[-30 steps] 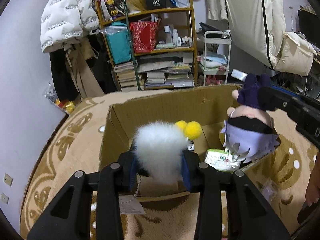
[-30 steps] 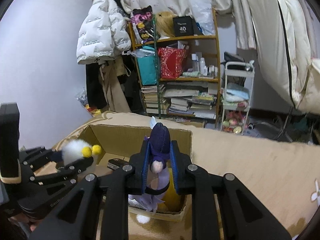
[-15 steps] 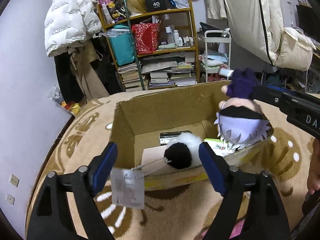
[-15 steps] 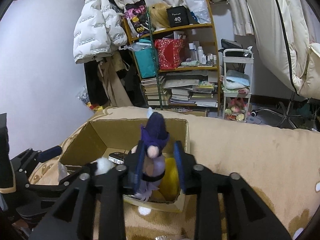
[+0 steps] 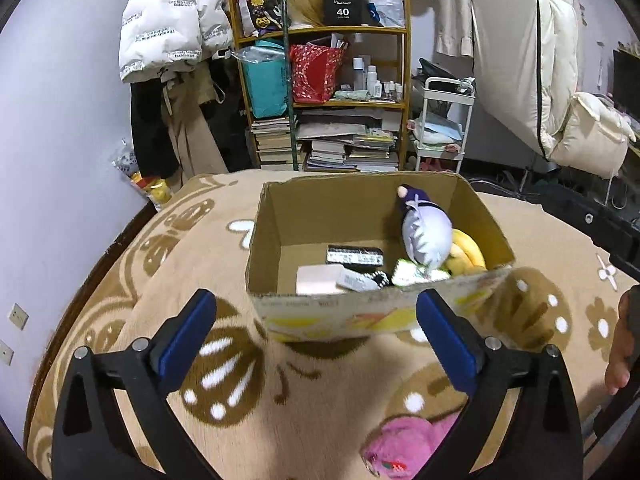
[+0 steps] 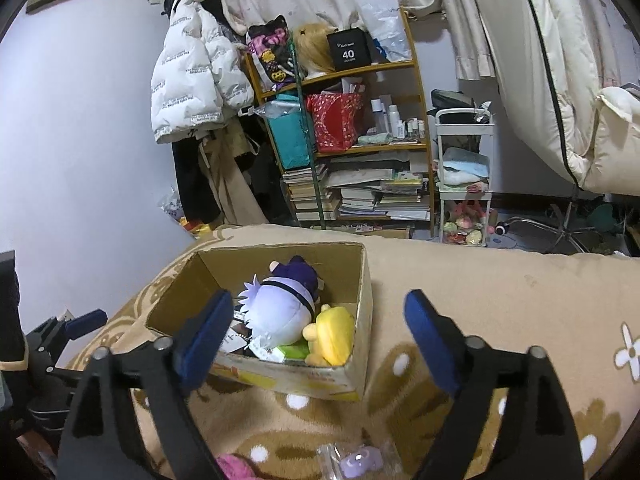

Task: Organize soft objects
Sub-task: 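Open both grippers to release the toys into the box, then grasp the pink plush bear with the left gripper while the right grasps the bagged purple toy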

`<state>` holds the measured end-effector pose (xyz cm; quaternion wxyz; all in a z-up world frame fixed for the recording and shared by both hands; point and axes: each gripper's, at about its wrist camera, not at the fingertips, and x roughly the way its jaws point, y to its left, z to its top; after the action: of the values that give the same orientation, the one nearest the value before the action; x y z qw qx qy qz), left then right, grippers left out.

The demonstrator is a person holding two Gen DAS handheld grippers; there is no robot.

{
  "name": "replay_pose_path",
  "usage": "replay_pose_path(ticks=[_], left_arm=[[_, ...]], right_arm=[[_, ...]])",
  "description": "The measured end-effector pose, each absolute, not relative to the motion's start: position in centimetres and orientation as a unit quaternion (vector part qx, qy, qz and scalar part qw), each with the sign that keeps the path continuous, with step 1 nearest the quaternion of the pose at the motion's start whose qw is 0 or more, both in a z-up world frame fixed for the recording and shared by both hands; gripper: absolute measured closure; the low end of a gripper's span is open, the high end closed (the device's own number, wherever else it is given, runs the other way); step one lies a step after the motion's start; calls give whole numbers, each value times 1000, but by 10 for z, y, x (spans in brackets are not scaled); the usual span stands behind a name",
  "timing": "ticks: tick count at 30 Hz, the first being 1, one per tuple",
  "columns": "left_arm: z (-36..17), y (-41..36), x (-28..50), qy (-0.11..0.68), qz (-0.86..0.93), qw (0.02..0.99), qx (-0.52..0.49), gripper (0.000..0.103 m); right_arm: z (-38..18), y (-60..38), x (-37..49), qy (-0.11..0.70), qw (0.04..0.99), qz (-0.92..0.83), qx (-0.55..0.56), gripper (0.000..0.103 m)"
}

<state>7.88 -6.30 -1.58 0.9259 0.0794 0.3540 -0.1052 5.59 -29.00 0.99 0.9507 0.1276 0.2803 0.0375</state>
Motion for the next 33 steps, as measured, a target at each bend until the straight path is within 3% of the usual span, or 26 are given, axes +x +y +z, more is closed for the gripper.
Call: replay_pose_path(ticks=[14, 33], left_arm=[[-18, -77, 33, 420, -145, 890, 100, 4], [-78, -92, 43, 543, -167, 820, 72, 4]], right_arm=[[16, -290, 24, 325, 938, 29, 117, 2], [-48, -283, 42, 470, 876, 20, 107, 2]])
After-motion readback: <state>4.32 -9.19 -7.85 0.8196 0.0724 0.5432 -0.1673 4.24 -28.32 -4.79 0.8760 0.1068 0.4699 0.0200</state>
